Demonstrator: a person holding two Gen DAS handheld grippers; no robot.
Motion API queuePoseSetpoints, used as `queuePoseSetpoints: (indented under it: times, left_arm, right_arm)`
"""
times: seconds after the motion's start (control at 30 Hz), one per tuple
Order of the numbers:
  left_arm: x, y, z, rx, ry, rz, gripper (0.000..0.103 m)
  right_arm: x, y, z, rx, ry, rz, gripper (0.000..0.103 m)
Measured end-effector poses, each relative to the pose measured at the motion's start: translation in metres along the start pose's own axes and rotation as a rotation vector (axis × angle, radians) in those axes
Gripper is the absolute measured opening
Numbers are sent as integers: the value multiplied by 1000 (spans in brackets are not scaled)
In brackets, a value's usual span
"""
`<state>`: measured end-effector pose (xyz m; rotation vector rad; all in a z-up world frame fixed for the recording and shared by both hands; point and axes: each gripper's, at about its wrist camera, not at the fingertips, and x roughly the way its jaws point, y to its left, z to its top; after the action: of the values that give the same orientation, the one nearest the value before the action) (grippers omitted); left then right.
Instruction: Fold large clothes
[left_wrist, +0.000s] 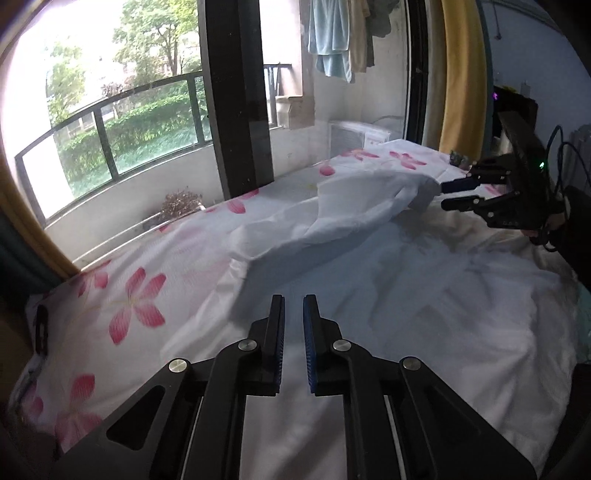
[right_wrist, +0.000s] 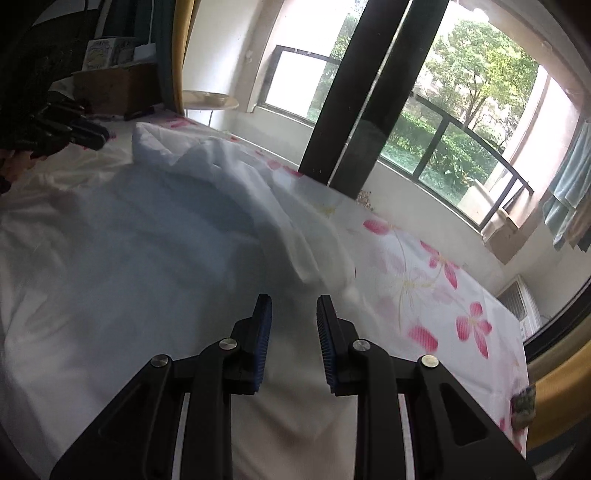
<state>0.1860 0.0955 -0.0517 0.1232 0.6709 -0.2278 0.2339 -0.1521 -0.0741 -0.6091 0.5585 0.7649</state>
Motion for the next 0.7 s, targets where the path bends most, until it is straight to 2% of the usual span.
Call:
queuePoseSetpoints:
  times: [0.17, 0.27, 0.3, 0.37, 0.4, 0.5, 0.53, 0.67, 0.7]
  left_arm:
    - [-24, -11, -15, -16, -11, -24, 11]
    - [-31, -11, -16, -25, -25, -29, 12]
    - [-32, -10, -15, -29, -29, -22, 12]
    - [-34, -8, -11, -40, -41, -4, 12]
    - [-33, -7, -8, -52, -48, 2, 14]
    - [-29, 0, 2, -99, -67, 8, 32]
    - [-27, 1, 5, -115, -72, 13, 35]
    - [-21, 5, 14, -163, -86, 4, 36]
    - [-20, 6, 15, -169, -87, -1, 38]
  right_arm:
    - [-17, -7, -23, 70, 42, -19, 25]
    - [-29, -14, -18, 130, 20, 4, 25]
    - [-31, -15, -13, 140, 9, 7, 26]
    - [-35, -16, 5, 156, -19, 25, 41]
    - [-36, -16, 15, 167, -35, 46, 43]
    - [-28, -14, 47, 202, -69, 112, 45]
    - [-20, -13, 61, 215, -69, 134, 45]
    - [9, -2, 96, 247, -47, 201, 46]
    - [21, 3, 104, 253, -17, 221, 46]
